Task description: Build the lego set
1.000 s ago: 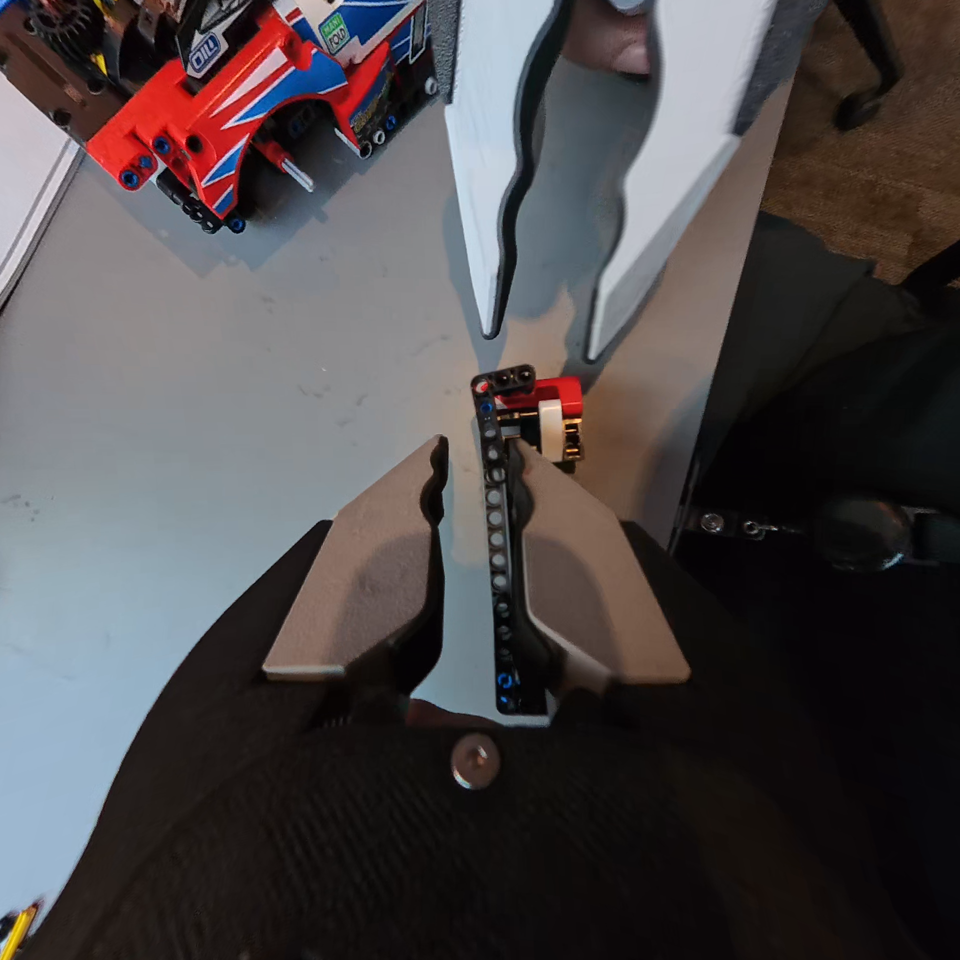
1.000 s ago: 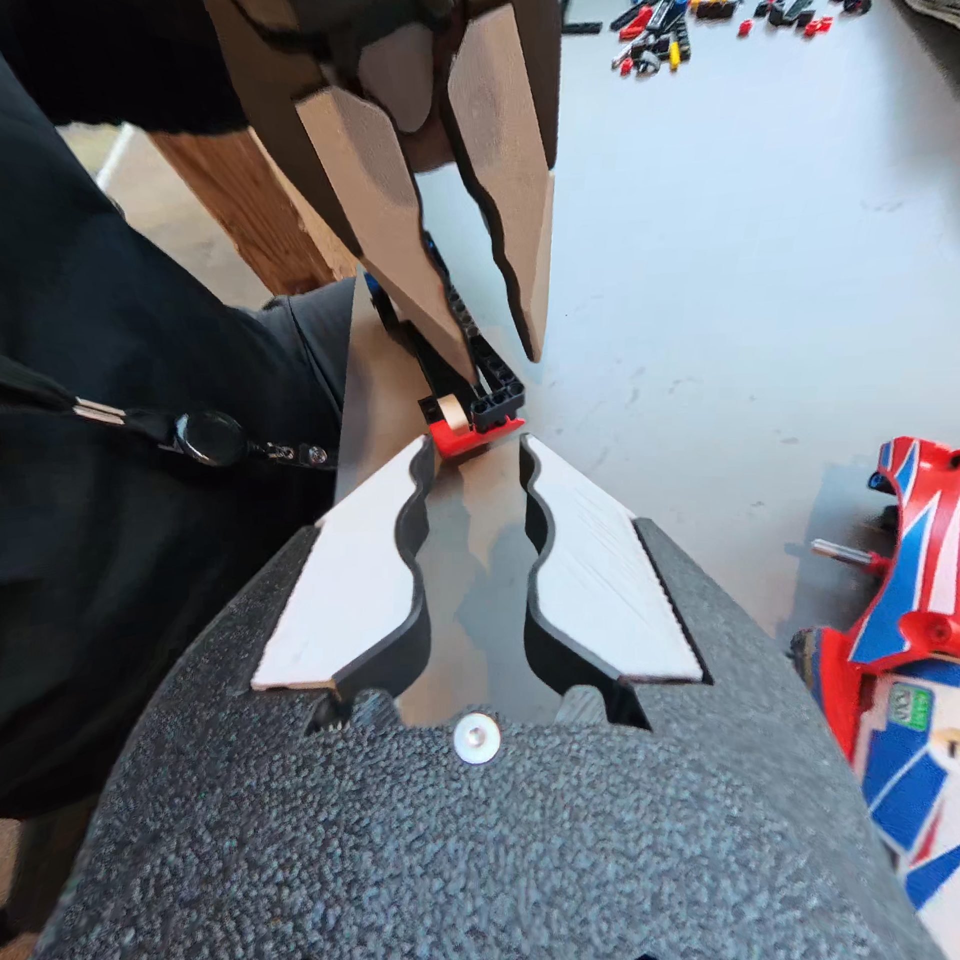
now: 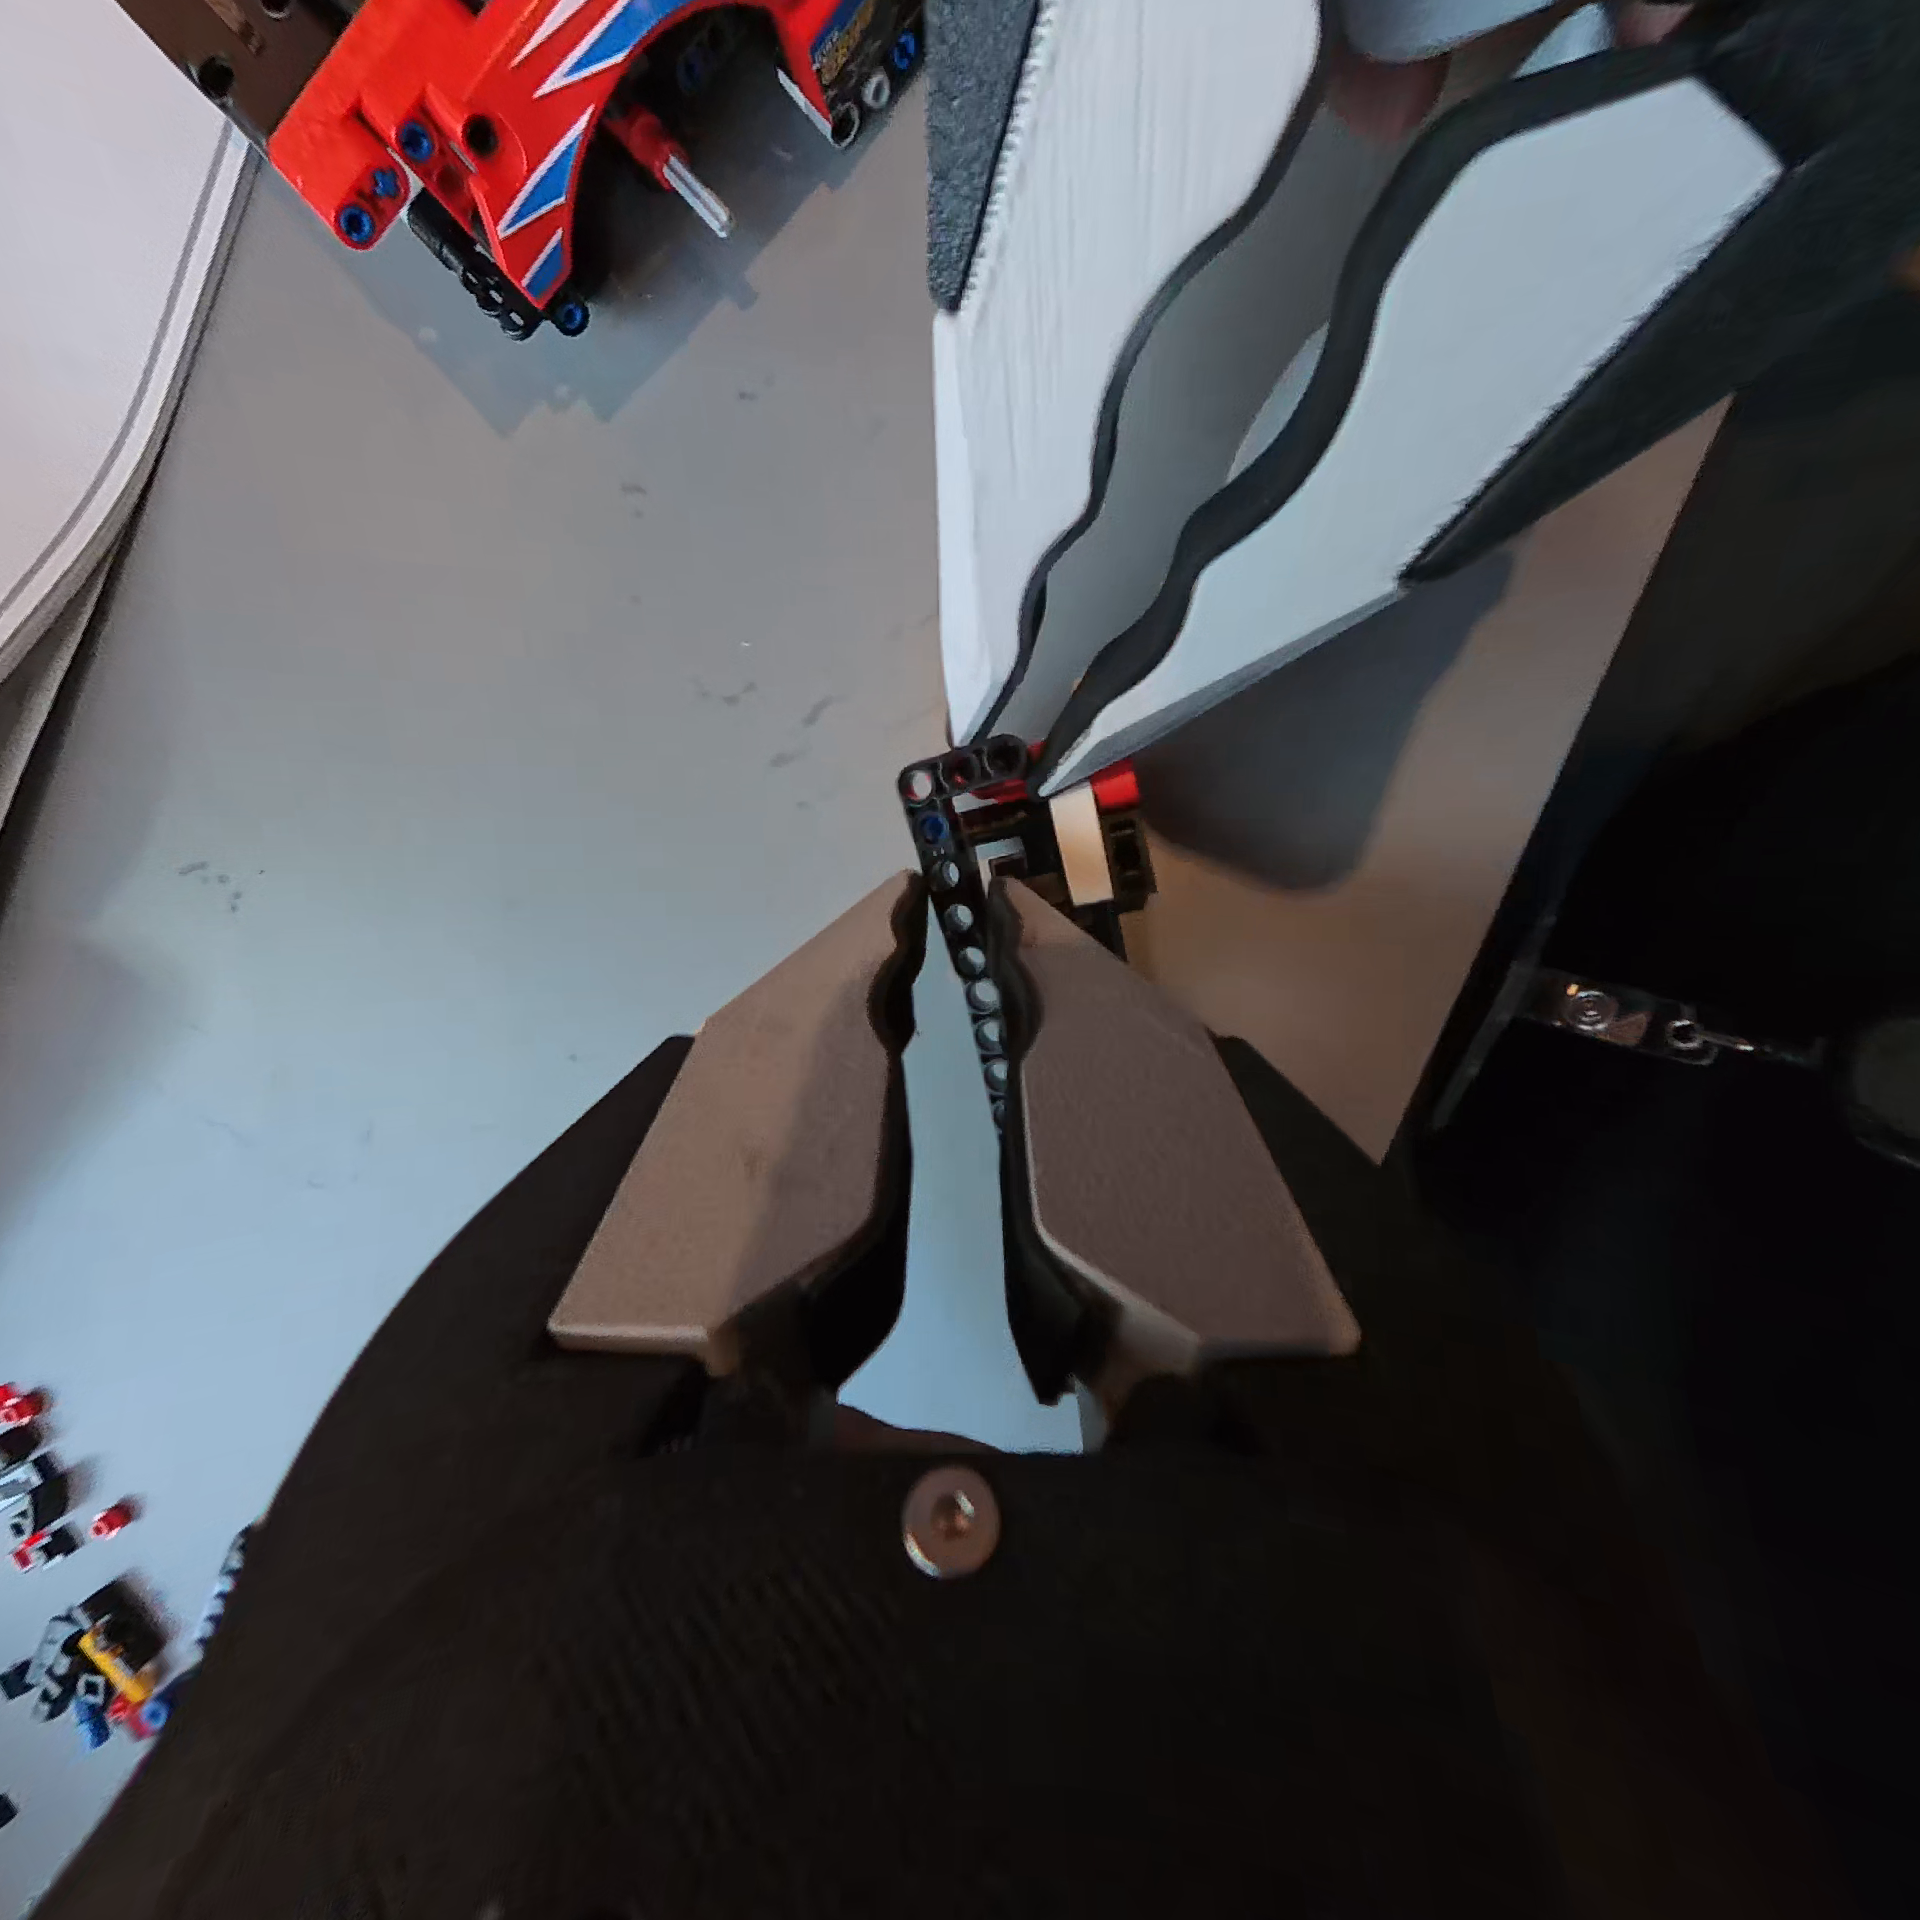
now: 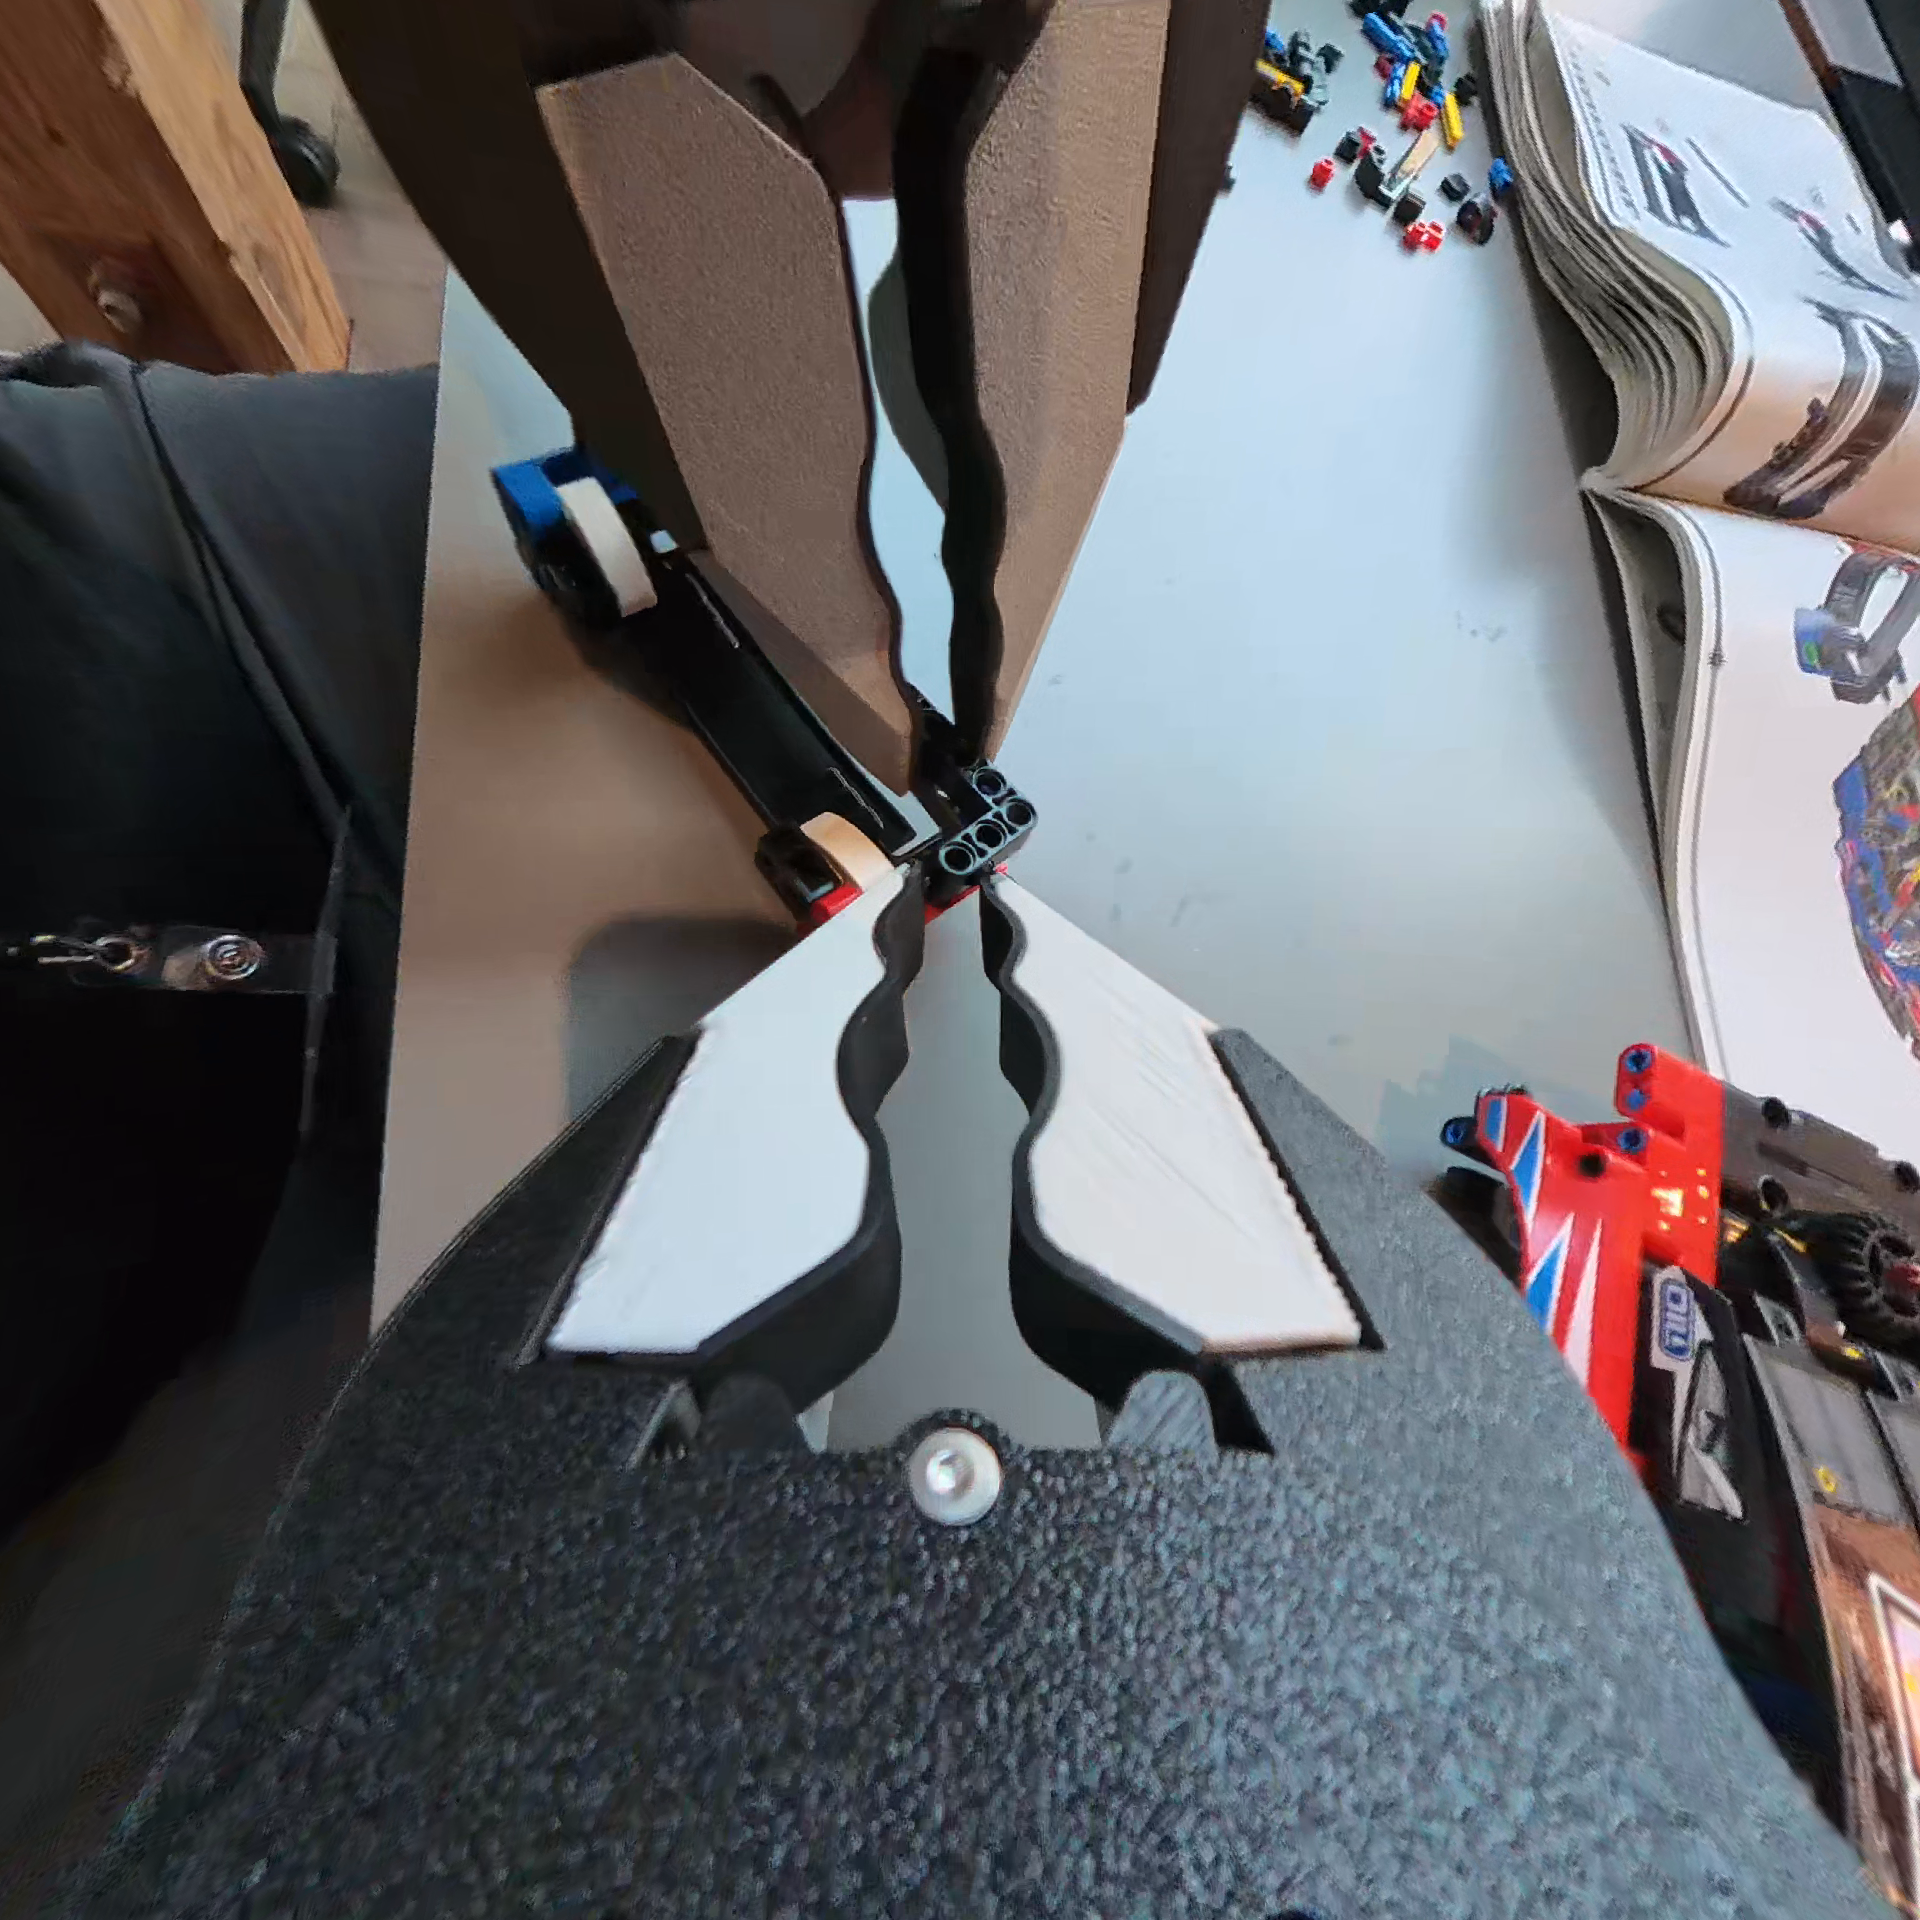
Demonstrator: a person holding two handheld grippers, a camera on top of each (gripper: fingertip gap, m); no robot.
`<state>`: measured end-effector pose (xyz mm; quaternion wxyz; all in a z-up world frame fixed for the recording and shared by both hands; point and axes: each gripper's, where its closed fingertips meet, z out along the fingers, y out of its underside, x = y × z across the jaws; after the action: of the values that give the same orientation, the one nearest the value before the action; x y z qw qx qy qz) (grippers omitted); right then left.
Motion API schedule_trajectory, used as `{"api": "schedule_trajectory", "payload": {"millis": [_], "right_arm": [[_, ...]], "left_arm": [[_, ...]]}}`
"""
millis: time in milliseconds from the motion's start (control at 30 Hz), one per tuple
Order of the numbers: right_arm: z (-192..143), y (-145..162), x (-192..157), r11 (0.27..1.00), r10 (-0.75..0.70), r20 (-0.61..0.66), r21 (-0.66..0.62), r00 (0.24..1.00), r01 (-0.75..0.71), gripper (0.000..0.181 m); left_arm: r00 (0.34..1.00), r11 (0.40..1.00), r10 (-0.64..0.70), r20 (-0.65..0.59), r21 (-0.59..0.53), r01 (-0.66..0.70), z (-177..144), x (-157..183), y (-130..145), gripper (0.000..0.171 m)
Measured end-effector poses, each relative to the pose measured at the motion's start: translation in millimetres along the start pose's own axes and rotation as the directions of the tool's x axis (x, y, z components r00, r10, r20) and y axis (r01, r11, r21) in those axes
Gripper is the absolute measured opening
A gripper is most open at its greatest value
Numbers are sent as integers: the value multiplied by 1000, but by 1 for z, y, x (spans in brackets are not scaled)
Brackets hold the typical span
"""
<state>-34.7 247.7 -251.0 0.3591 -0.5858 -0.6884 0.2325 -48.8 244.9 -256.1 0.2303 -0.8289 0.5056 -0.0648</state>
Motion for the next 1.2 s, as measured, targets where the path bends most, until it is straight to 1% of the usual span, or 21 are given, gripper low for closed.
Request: {"api": "schedule_trajectory", "payload": {"millis": [33, 100, 200, 233, 300, 367, 400, 467, 500, 533, 600, 633, 733, 800, 833, 867, 900, 967, 1067, 1133, 1200], "right_arm": [[0, 0, 2, 1000, 12, -6, -1, 1000, -12, 11], [-4, 1, 6, 999, 53, -23, 6, 998, -53, 15], [-18, 3, 1, 971, 232, -4, 59, 973, -231, 32], [-21, 4, -1, 950, 305, -2, 77, 952, -304, 38], [-25, 10, -4, 909, 410, -29, 92, 912, -406, 44], [-22, 9, -10, 876, 474, -46, 121, 879, -466, 52], [-19, 11, -11, 869, 490, -70, 107, 869, -482, 54], [-16, 9, -2, 880, 474, -160, 120, 866, -459, 56], [-15, 6, 1, 882, 471, -177, 130, 864, -454, 53], [-11, 4, 0, 881, 473, -158, 115, 867, -459, 52], [-2, 7, -4, 878, 479, -136, 68, 867, -474, 58], [1, 10, -3, 879, 475, -153, 45, 866, -474, 60], [3, 10, 0, 884, 465, -188, 41, 865, -466, 63], [8, 9, -2, 888, 454, -184, 19, 872, -459, 64], [10, 9, -4, 895, 441, -177, 10, 880, -446, 60], [11, 8, -6, 903, 424, -163, 0, 891, -430, 49], [13, 8, -7, 908, 414, -155, -7, 897, -420, 44], [14, 8, -7, 912, 404, -137, -17, 904, -410, 40], [15, 9, -3, 918, 391, -109, -22, 914, -395, 42], [16, 10, -1, 933, 355, -95, -29, 930, -359, 43], [17, 10, 0, 946, 320, -77, -34, 944, -323, 38]], "left_arm": [[1000, 1000, 10, 11, -4, -10, -1, -2, 0, 11], [999, 1000, 26, 36, -4, -26, -5, -7, 0, 22], [999, 999, 0, 40, 34, -1, -15, -18, -3, 23], [999, 998, -18, 27, 59, 16, -18, -21, -5, 24], [996, 993, -72, -47, 86, 76, -20, -20, -6, 28], [991, 987, -100, -94, 113, 110, -20, -17, -9, 31], [989, 985, -105, -108, 127, 119, -19, -16, -10, 31], [985, 984, -122, -124, 117, 137, -13, -14, -10, 38], [987, 985, -112, -117, 119, 126, -10, -13, -11, 39], [992, 987, -82, -101, 132, 95, -9, -13, -14, 38], [998, 989, 20, -55, 145, -12, -7, -10, -20, 32], [997, 990, 75, -18, 123, -72, -7, -12, -19, 32], [968, 964, 248, 36, 93, -250, -10, -20, -20, 24], [942, 939, 334, -38, 100, -329, -8, -15, -22, 26], [934, 934, 351, -61, 96, -345, -7, -15, -23, 26], [925, 929, 368, -92, 83, -361, -5, -15, -22, 27], [909, 918, 396, -132, 78, -389, -3, -11, -21, 27], [889, 901, 434, -149, 61, -429, 1, -14, -21, 16], [885, 901, 431, -176, 27, -433, 6, -19, -17, 12], [883, 902, 429, -190, 37, -430, 5, -20, -18, 12], [885, 904, 424, -195, 32, -426, 4, -22, -17, 12]]}}
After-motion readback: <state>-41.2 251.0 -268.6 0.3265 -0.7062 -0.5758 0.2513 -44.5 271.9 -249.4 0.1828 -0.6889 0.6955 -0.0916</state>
